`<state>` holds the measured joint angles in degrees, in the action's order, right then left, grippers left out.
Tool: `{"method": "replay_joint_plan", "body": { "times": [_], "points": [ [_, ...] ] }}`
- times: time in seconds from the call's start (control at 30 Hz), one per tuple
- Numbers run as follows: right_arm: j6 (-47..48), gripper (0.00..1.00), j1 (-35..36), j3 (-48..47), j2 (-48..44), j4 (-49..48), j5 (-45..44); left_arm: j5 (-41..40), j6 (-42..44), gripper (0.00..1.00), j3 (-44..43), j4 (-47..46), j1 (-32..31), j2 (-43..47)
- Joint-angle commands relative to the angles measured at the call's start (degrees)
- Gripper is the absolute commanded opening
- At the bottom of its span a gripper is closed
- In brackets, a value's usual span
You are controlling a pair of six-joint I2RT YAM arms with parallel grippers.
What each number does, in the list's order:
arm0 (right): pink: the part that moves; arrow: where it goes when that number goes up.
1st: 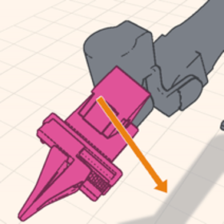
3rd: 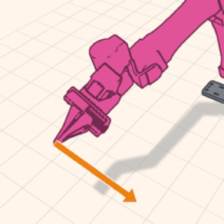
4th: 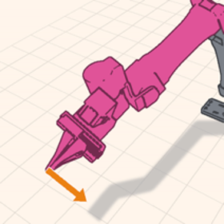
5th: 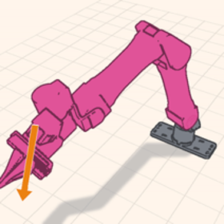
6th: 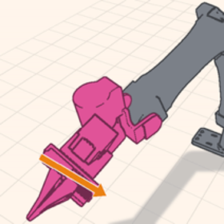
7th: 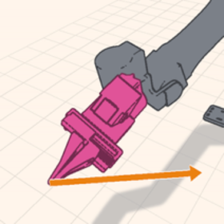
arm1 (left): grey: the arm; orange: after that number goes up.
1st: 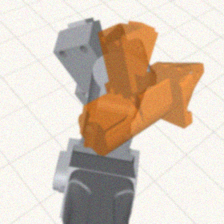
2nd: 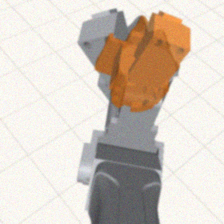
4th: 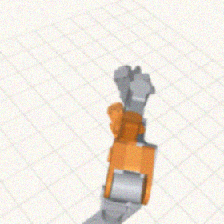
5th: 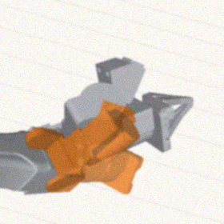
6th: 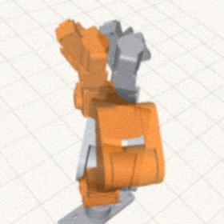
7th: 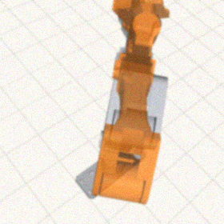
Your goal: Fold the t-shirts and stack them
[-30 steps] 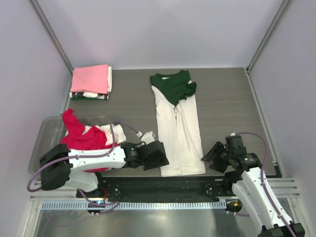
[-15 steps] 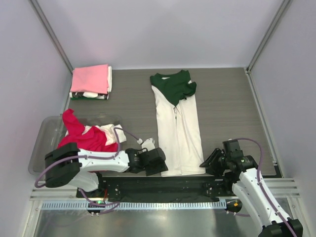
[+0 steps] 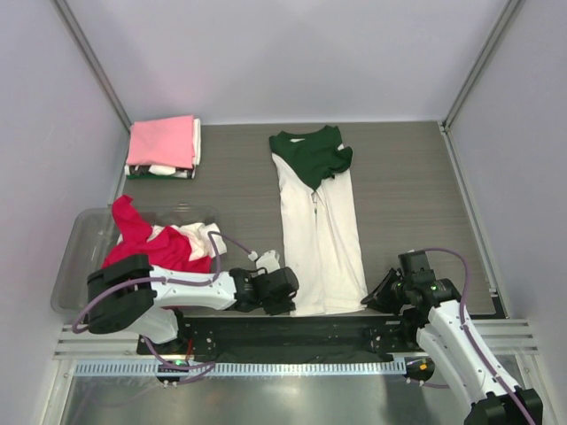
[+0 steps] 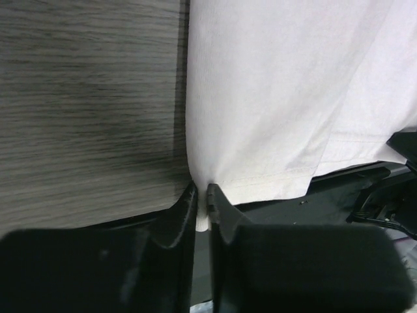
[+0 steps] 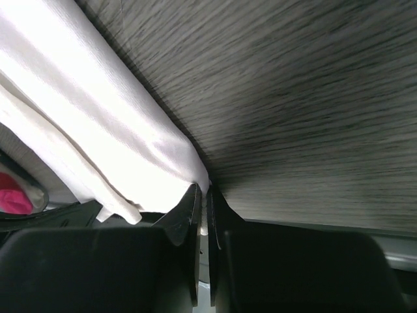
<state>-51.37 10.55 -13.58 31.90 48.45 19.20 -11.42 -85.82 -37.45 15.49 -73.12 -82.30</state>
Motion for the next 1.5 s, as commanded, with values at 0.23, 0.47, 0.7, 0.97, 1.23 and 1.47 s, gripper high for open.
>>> {"method": "replay_joint_plan", "body": {
  "times": [0.23, 0.47, 0.7, 0.97, 1.23, 1.47],
  "points": [
    [0.84, 0.01, 0.35, -5.04, -0.87, 2.70, 0.75, -4.39, 0.13, 0.00, -2.53, 5.84, -1.06, 5.38],
    [1.01, 0.01, 0.27, -13.64, 2.46, 1.66, 1.98, -9.05, 0.83, 0.00, -7.10, 15.88, -0.97, 11.98],
    [3.38, 0.01, 0.27, -21.47, 11.07, -2.04, -0.56, -10.38, 5.57, 0.00, -12.64, 20.46, 3.68, 12.87],
    [5.23, 0.01, 0.26, -31.57, 24.67, -8.54, -3.73, -4.68, 16.29, 0.00, -19.31, 19.58, 16.25, 9.54],
    [7.08, 0.01, 0.27, -39.41, 37.35, -13.37, -5.75, 2.98, 24.20, 0.00, -26.87, 17.39, 27.40, 1.19],
    [9.62, 0.01, 0.26, -49.50, 49.04, -14.43, -7.60, 8.25, 30.09, 0.00, -35.39, 17.12, 34.79, -8.47]
  ]
}}
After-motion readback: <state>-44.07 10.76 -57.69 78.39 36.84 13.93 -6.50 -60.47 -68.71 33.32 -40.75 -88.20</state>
